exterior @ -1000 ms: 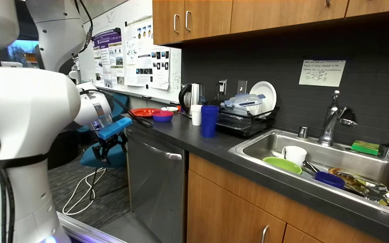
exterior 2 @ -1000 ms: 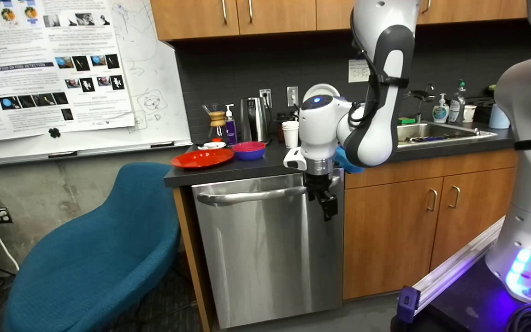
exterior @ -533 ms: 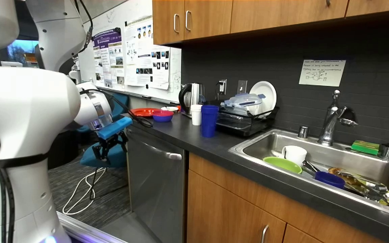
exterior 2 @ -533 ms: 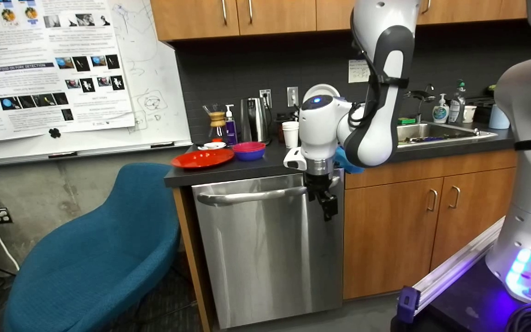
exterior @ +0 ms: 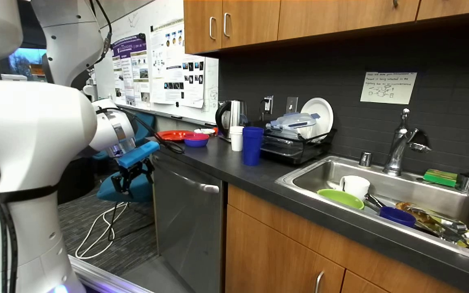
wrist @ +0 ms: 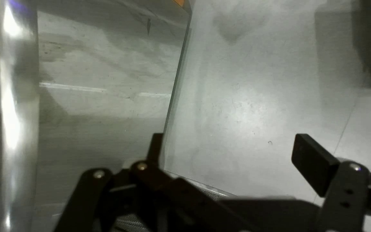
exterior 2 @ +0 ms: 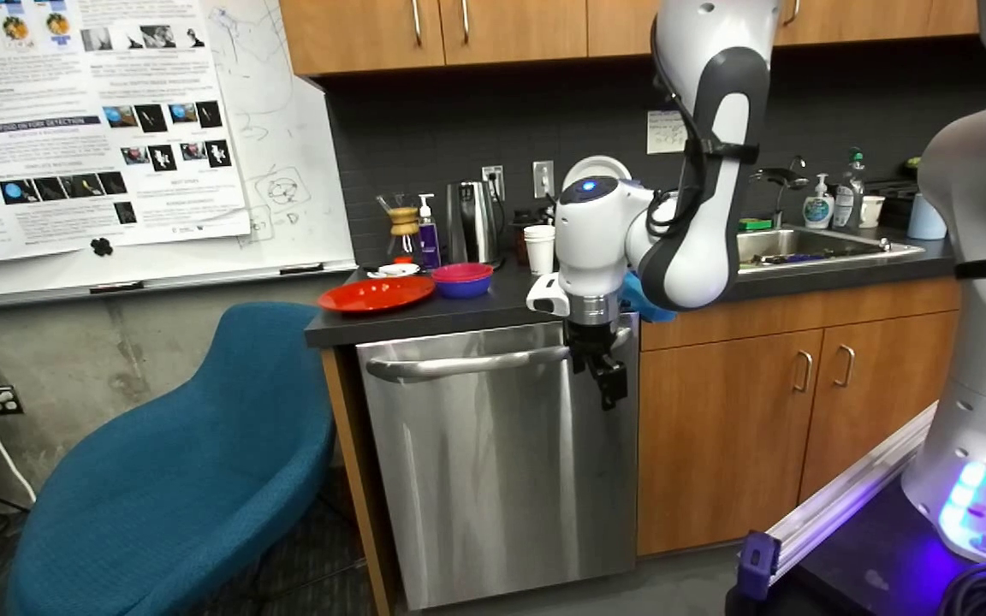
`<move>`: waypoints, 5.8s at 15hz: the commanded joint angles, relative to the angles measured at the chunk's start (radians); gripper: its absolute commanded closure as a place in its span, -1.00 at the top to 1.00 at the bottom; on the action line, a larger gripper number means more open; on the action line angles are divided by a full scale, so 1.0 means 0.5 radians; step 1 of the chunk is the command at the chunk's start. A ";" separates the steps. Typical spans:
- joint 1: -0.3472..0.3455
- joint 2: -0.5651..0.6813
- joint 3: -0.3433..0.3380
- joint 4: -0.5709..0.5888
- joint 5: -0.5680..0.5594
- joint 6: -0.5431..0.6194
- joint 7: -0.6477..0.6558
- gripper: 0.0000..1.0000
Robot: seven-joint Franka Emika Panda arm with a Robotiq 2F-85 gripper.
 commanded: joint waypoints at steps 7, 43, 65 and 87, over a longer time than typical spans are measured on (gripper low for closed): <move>0.063 0.014 -0.056 0.069 -0.049 -0.053 0.063 1.00; -1.132 0.773 1.154 1.467 -0.579 -0.590 0.828 1.00; -1.271 0.996 1.186 1.697 -0.463 -0.593 0.790 1.00; -1.477 0.990 1.458 1.258 -0.025 -0.270 0.330 1.00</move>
